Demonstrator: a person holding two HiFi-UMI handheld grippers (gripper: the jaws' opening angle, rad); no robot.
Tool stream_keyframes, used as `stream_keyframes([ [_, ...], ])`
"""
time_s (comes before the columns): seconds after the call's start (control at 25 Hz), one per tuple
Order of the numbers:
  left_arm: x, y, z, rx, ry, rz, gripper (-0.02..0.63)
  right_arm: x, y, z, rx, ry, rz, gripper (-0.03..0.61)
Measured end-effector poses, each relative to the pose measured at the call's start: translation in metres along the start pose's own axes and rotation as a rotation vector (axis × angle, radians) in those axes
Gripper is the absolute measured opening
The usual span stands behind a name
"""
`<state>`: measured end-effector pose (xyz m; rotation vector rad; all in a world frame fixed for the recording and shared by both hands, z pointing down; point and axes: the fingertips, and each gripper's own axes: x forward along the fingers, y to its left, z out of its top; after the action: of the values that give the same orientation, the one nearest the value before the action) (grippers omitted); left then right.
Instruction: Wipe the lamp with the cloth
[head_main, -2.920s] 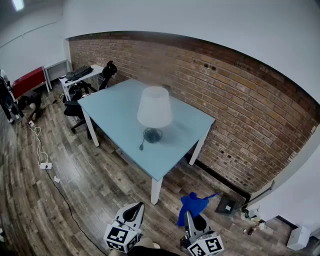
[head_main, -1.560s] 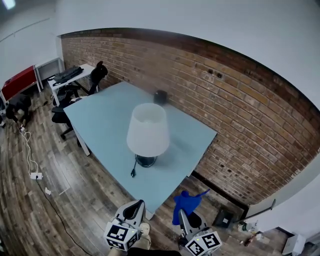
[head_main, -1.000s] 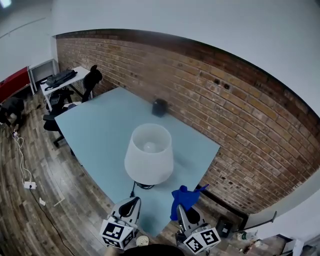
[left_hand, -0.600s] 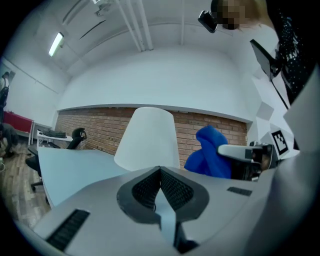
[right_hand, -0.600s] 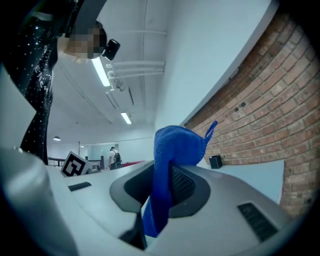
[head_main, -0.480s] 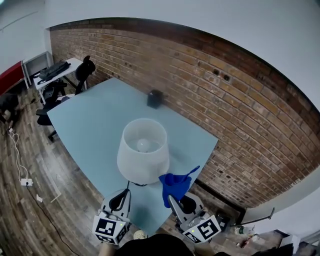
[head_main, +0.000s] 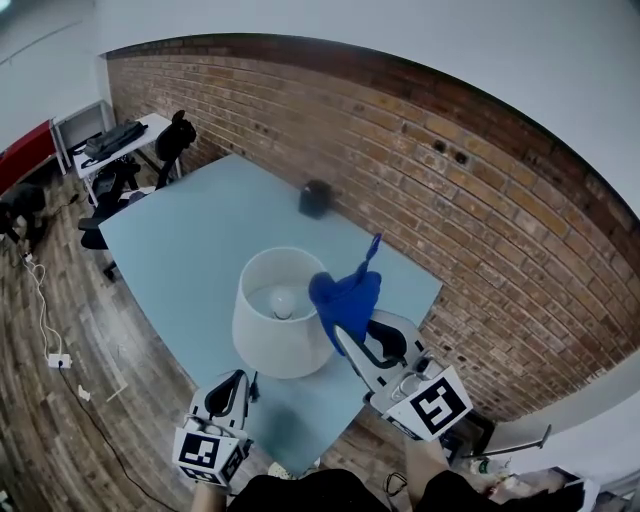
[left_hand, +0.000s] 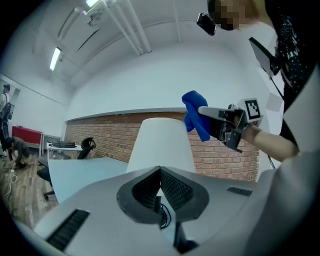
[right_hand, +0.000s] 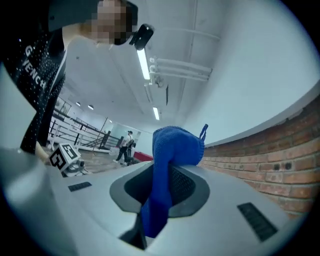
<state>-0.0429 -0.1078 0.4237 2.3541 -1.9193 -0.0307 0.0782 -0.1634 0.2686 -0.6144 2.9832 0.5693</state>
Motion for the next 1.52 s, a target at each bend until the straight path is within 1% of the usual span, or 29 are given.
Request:
stream_keyframes([
  [0.04,0.002,0.002,-0.001,-0.003,0.003,0.008,0.009,0.006,0.000,-0.006,-0.027,0.022,-0.003,0.066],
  [0.12,0.004,0.006,-0.004,-0.008,0.011,0.020,0.008,0.015,0.002,-0.021,-0.027,0.061,0.004,0.066],
  [0.24,0.009,0.011,-0.004,-0.006,0.017,0.030,0.008,0.016,0.008,-0.040,0.053,0.087,0.022,0.066],
  [0.4,0.015,0.017,-0.005,-0.007,0.023,0.046,0.008,0.009,0.009,-0.056,0.182,0.081,0.043,0.066],
  [0.48,0.017,0.018,-0.007,-0.008,0.027,0.047,0.008,0.005,0.007,-0.066,0.228,0.087,0.044,0.066],
  [0.68,0.020,0.018,-0.011,-0.005,0.042,0.042,0.009,-0.007,0.010,-0.105,0.290,0.167,0.010,0.066],
  [0.88,0.025,0.014,-0.015,-0.012,0.055,0.034,0.008,-0.023,0.018,-0.149,0.358,0.264,-0.003,0.066],
  [1.0,0.026,0.015,-0.015,-0.003,0.057,0.033,0.008,-0.032,0.023,-0.173,0.401,0.321,0.003,0.066],
  [1.08,0.027,0.015,-0.014,-0.003,0.055,0.034,0.008,-0.037,0.023,-0.182,0.449,0.334,0.015,0.066],
  [1.2,0.027,0.015,-0.012,-0.002,0.051,0.040,0.008,-0.044,0.002,-0.176,0.507,0.283,0.001,0.066],
  [1.32,0.025,0.016,-0.012,-0.007,0.052,0.049,0.009,-0.041,-0.036,-0.149,0.524,0.185,-0.004,0.066],
  [1.4,0.025,0.016,-0.010,-0.003,0.046,0.052,0.008,-0.032,-0.061,-0.122,0.529,0.107,0.041,0.066],
  [1.52,0.025,0.016,-0.007,0.004,0.039,0.053,0.008,-0.010,-0.086,-0.080,0.569,0.015,0.172,0.066],
])
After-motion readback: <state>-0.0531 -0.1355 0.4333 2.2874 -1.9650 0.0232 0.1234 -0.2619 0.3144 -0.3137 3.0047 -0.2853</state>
